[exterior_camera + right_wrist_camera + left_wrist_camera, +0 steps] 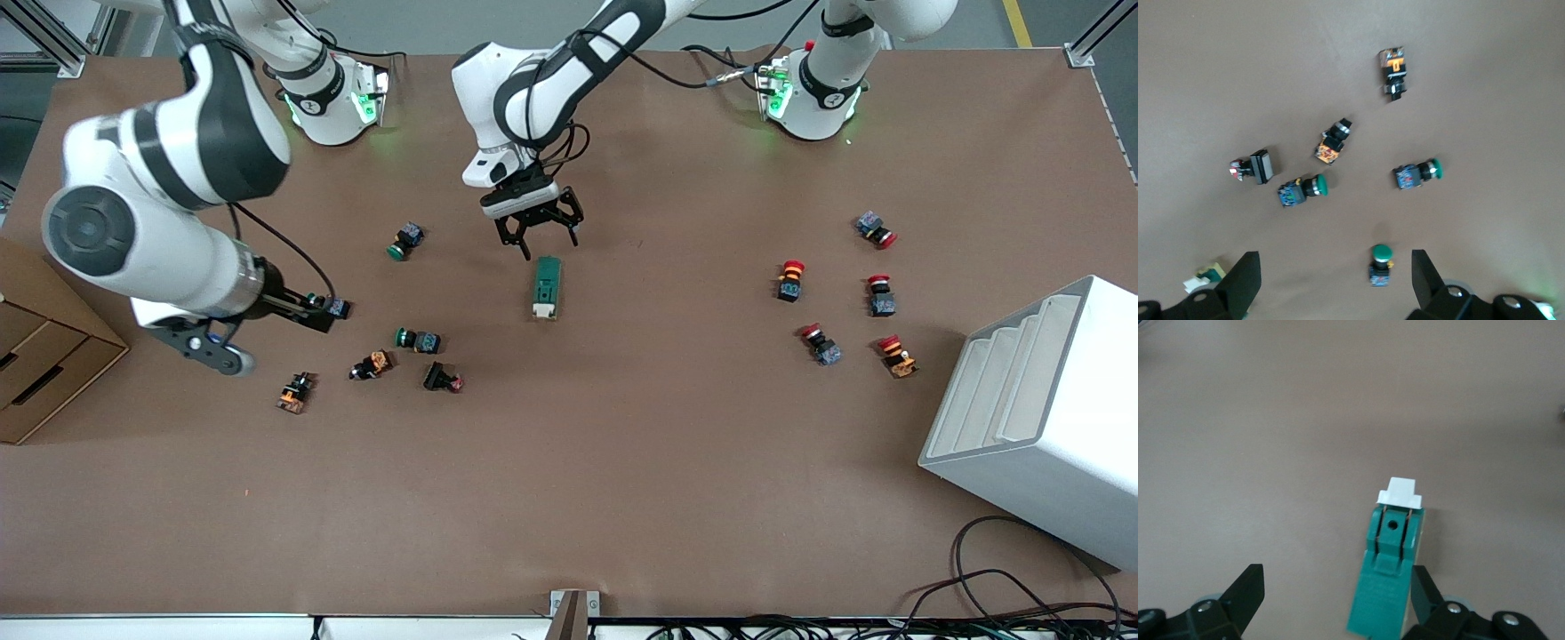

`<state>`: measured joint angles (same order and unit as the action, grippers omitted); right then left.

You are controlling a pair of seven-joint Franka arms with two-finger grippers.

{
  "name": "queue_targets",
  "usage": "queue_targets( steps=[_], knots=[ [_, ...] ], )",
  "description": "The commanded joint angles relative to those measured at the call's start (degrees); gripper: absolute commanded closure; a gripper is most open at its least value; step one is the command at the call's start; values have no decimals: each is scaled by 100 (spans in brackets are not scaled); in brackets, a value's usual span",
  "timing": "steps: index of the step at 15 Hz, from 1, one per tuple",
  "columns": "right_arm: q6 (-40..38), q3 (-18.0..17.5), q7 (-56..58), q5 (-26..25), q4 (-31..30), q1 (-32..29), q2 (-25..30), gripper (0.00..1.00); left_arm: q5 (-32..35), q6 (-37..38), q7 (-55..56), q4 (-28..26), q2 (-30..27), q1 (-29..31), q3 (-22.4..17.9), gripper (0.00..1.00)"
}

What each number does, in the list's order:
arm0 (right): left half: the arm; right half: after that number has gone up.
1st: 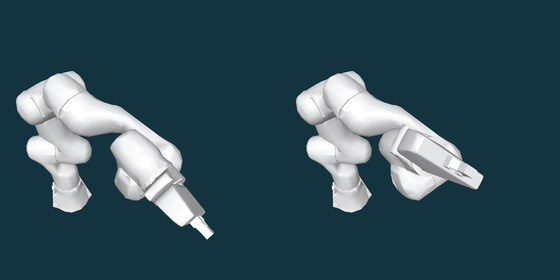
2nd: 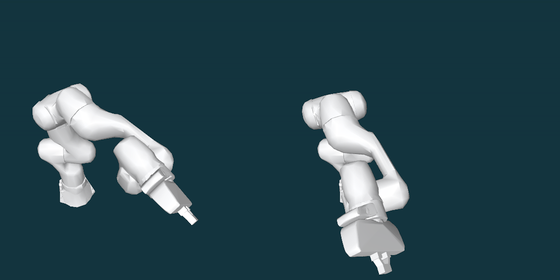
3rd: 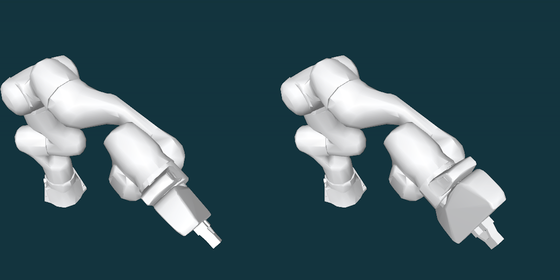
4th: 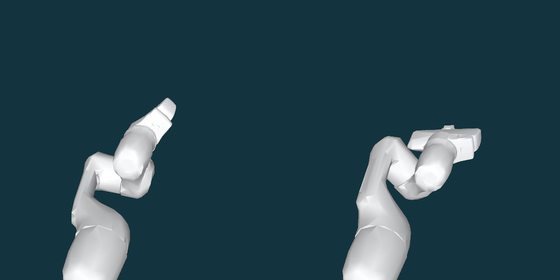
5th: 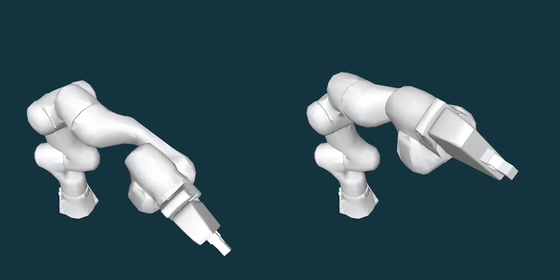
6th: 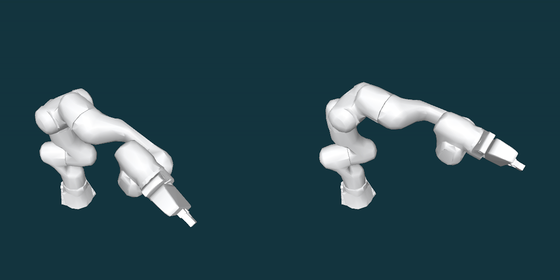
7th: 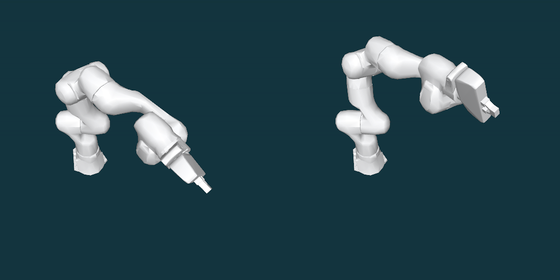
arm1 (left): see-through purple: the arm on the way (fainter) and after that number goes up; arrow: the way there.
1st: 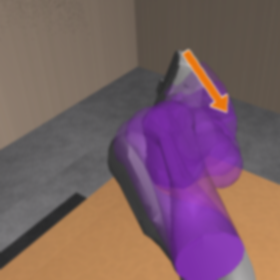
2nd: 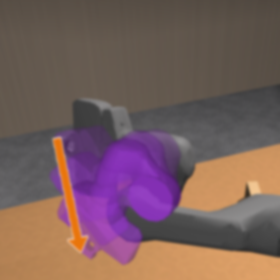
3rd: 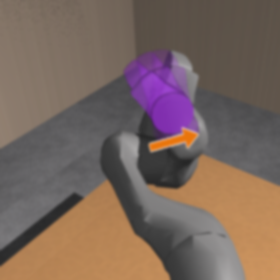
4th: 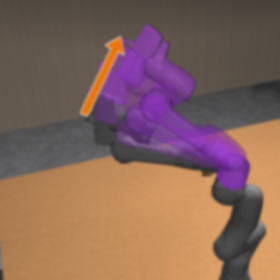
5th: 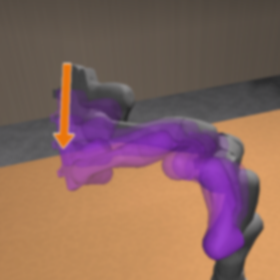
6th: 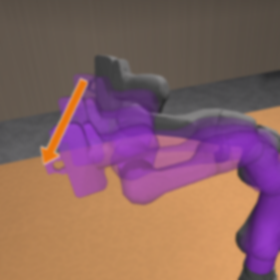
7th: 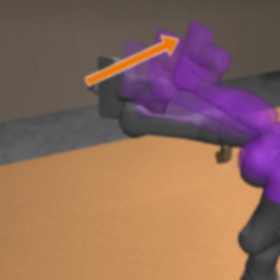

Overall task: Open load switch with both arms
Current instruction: 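Hold the green switch with the left gripper while the right gripper approaches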

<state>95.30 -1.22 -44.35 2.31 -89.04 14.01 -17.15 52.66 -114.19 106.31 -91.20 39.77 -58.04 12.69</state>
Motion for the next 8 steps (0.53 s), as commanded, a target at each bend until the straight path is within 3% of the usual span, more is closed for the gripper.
queue_targets(
  steps=[1,8],
  knots=[
    [295,34,-774,243,80,207,-314,0,630,-253,749,-231,57,-101,-30,3],
    [1464,25,-3391,279,97,1094,-1062,0,1474,-586,2058,-724,66,-190,-3,5]
  ],
)
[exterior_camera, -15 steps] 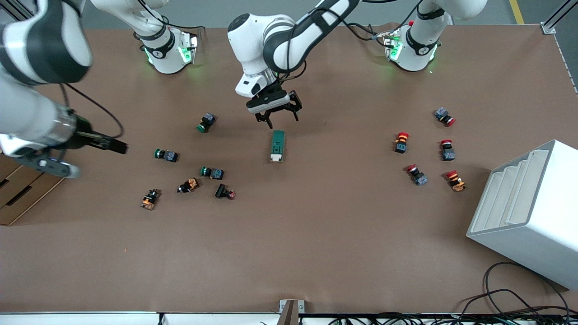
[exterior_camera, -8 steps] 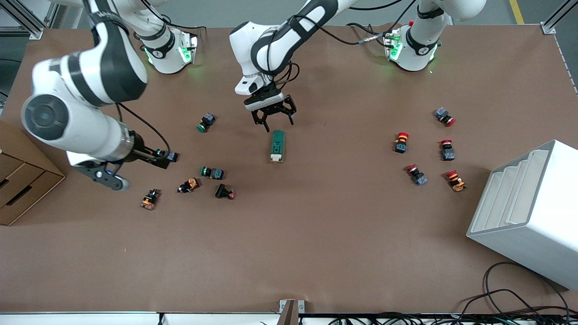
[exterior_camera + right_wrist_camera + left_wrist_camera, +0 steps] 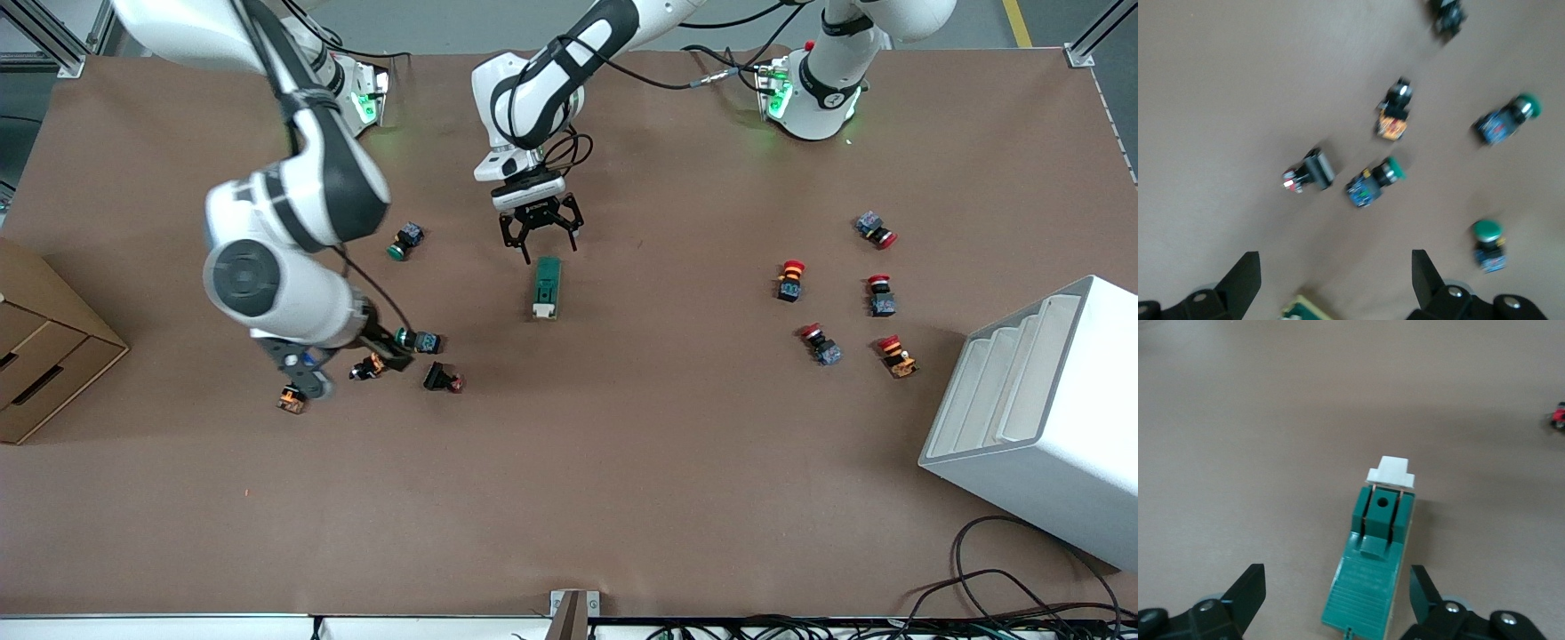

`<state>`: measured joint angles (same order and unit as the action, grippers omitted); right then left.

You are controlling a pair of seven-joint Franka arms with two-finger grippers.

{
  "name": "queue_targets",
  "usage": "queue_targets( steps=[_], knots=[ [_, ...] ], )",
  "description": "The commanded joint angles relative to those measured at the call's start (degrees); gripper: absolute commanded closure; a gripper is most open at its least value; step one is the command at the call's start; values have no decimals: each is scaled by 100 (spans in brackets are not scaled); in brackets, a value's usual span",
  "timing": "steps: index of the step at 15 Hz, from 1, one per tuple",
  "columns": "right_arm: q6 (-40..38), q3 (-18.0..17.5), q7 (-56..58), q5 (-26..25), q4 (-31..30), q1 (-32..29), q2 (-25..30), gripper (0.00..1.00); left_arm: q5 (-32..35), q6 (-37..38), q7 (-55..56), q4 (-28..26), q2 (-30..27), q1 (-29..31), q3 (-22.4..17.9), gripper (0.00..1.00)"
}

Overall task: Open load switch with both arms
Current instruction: 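Hold the green switch with the left gripper while the right gripper approaches, then push the white lever down with the right gripper while the left gripper holds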

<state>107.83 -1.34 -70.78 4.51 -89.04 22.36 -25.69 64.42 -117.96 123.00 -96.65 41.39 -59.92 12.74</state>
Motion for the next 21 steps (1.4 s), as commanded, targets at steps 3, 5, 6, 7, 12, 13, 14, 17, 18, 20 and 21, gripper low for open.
queue_targets(
  steps=[3,5,6,7,12,13,14,17,18,20,21],
  knots=[
    [572,37,-1576,33,97,760,-524,0,378,-210,505,-284,-88,-37,-17,4],
    [774,37,-2121,50,97,962,-700,0,649,-201,575,-364,-1,-116,-17,2],
    [792,37,-2367,42,97,1103,-805,0,808,-192,758,-390,26,-125,-17,2],
    [801,37,-2570,33,97,1200,-902,0,1053,-166,899,-451,70,-143,-17,2],
    [897,37,-3598,24,106,1595,-1280,0,1854,18,1357,-513,316,-196,-17,3],
    [994,37,-3818,50,97,1614,-1350,0,2038,45,1480,-513,386,-196,-17,3],
    [1038,37,-3985,59,106,1648,-1429,0,2266,54,1664,-522,457,-196,-17,3],
    [1047,28,-4207,111,114,1702,-1562,0,2488,194,1806,-522,528,-205,-17,3],
    [1047,28,-4224,234,114,1719,-1605,0,2497,195,1806,-522,536,-231,-17,3],
    [1047,28,-4233,594,114,1772,-1632,0,2549,212,1832,-522,528,-327,-26,4],
    [1047,28,-4233,656,114,1772,-1650,0,2567,264,1841,-522,528,-336,-17,4]
  ],
)
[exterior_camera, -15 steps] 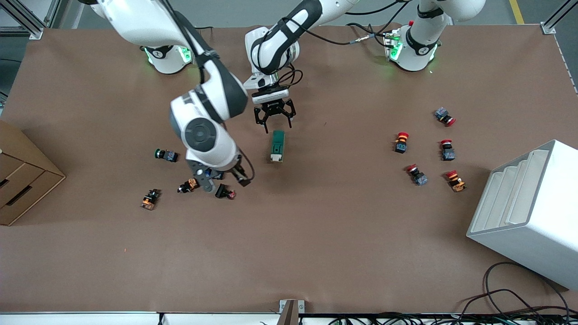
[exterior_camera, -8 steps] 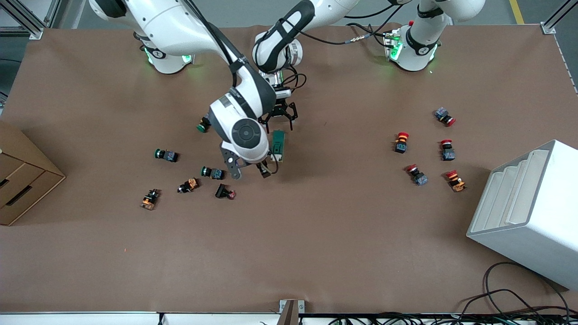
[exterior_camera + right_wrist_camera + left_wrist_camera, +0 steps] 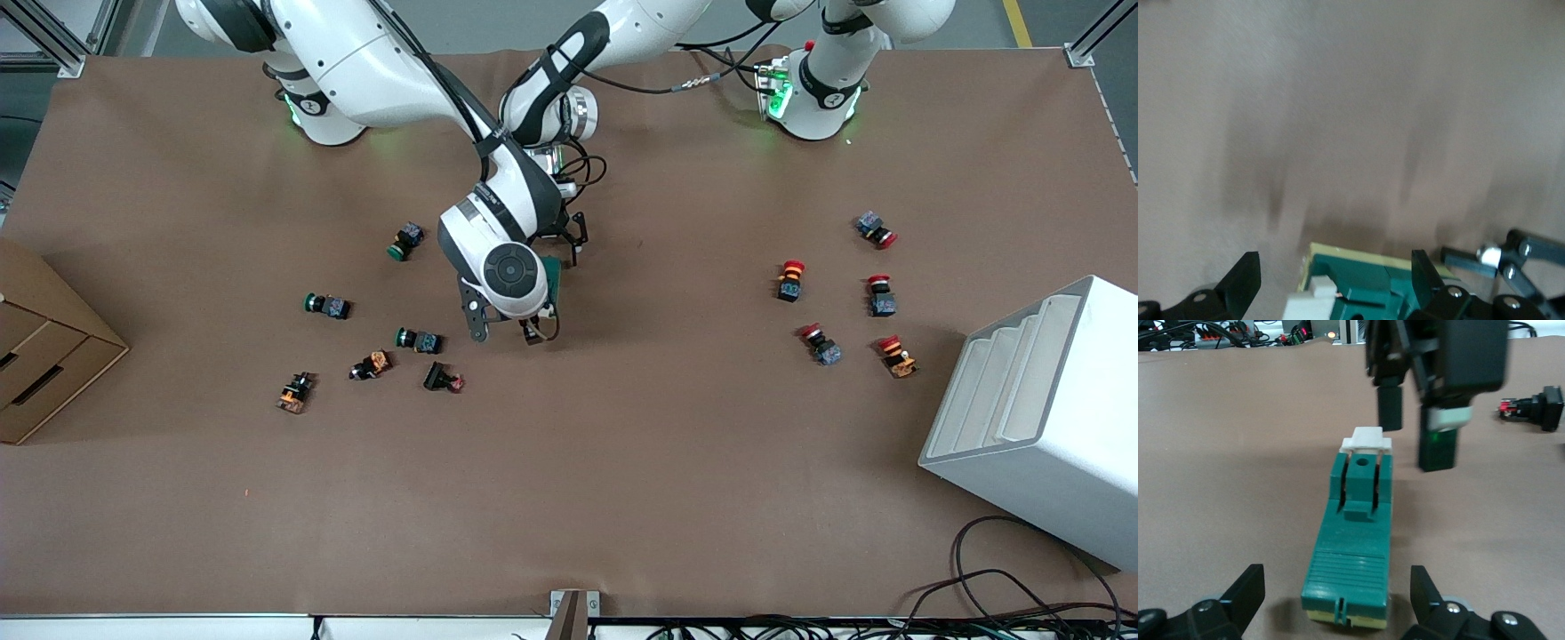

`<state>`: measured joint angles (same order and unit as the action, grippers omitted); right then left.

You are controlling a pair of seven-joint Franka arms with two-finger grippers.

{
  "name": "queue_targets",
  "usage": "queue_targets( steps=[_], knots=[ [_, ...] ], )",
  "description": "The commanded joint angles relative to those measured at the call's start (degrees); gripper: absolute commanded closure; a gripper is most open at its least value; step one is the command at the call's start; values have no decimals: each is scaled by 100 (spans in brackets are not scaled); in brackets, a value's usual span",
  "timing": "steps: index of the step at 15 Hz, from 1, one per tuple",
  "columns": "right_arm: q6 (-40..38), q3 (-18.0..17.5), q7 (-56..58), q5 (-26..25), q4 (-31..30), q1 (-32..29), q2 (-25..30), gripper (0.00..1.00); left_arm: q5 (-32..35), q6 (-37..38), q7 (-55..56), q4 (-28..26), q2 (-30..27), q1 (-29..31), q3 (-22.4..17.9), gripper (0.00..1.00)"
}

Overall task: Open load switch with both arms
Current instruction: 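Push the white lever down with the right gripper while the left gripper holds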

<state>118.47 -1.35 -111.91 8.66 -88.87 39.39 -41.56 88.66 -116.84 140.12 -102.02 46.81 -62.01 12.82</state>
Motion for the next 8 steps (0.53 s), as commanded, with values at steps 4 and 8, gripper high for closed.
queue_targets(
  steps=[4,8],
  knots=[
    [-43,21,-287,277,98,69,-63,0,300,187,216,-11,65,-162,-34,4],
    [-95,4,-358,347,185,183,-37,0,651,372,331,-46,215,-153,-34,4]
  ],
)
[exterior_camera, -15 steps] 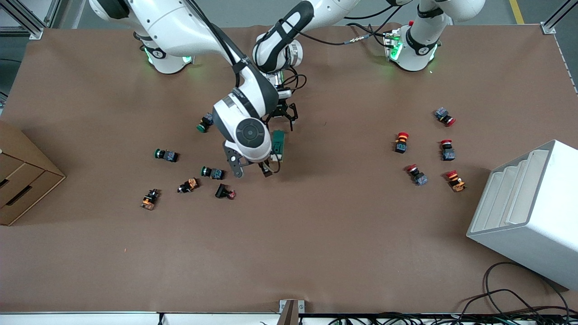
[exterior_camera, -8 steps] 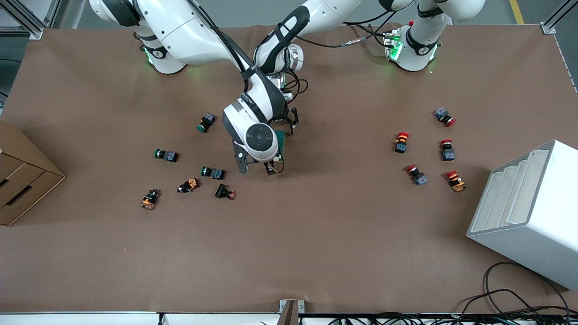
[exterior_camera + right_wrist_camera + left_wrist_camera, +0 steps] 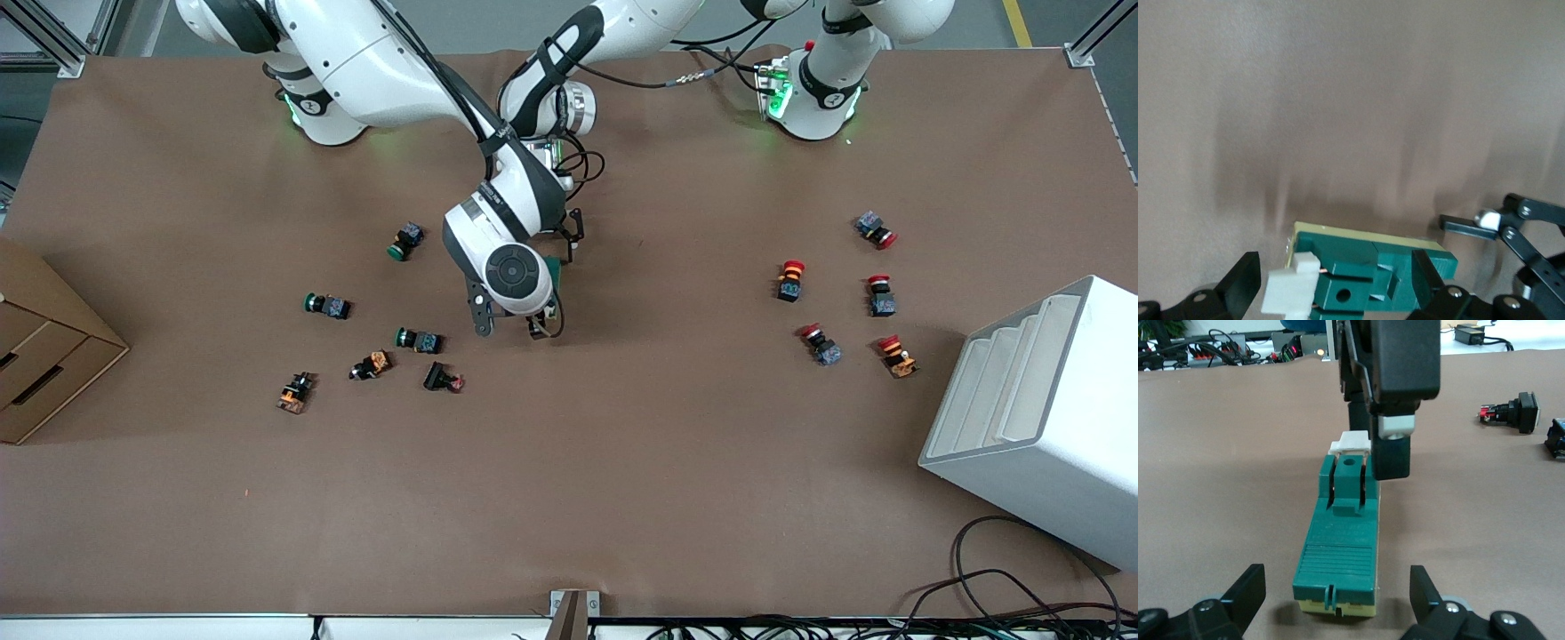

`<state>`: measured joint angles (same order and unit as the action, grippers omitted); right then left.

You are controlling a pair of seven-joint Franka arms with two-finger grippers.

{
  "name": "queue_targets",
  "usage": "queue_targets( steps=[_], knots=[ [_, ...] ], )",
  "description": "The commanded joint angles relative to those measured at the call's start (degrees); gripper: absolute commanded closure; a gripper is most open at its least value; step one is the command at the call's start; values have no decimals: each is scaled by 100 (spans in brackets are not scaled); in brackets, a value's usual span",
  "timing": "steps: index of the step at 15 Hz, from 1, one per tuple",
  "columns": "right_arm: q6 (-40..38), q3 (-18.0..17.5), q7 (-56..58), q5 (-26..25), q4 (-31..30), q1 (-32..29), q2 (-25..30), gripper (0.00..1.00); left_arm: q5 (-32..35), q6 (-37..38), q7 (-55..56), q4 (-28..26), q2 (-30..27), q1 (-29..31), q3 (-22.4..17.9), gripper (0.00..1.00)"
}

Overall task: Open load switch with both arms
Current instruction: 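Push the white lever down with the right gripper while the left gripper holds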

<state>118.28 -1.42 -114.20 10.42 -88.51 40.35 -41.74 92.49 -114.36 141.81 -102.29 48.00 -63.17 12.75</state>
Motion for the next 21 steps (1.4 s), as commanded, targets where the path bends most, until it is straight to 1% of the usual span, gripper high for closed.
queue_targets(
  steps=[1,5,9,14,20,21],
  knots=[
    [-94,10,-129,231,193,87,-19,0,357,151,224,-19,130,-38,-27,4],
    [-638,-25,-94,241,360,87,-19,0,384,178,330,-10,139,-38,-27,4],
    [-805,-34,-67,223,378,96,-19,0,384,178,330,-10,139,-38,-27,4],
    [-1464,-34,214,214,492,175,-10,0,384,178,330,-10,139,-38,-18,4],
    [-1728,-42,214,241,519,254,-1,0,384,178,338,-19,165,-38,-18,4],
    [-1807,-112,214,241,519,254,-1,0,384,178,373,-19,166,-38,-27,4]
  ],
)
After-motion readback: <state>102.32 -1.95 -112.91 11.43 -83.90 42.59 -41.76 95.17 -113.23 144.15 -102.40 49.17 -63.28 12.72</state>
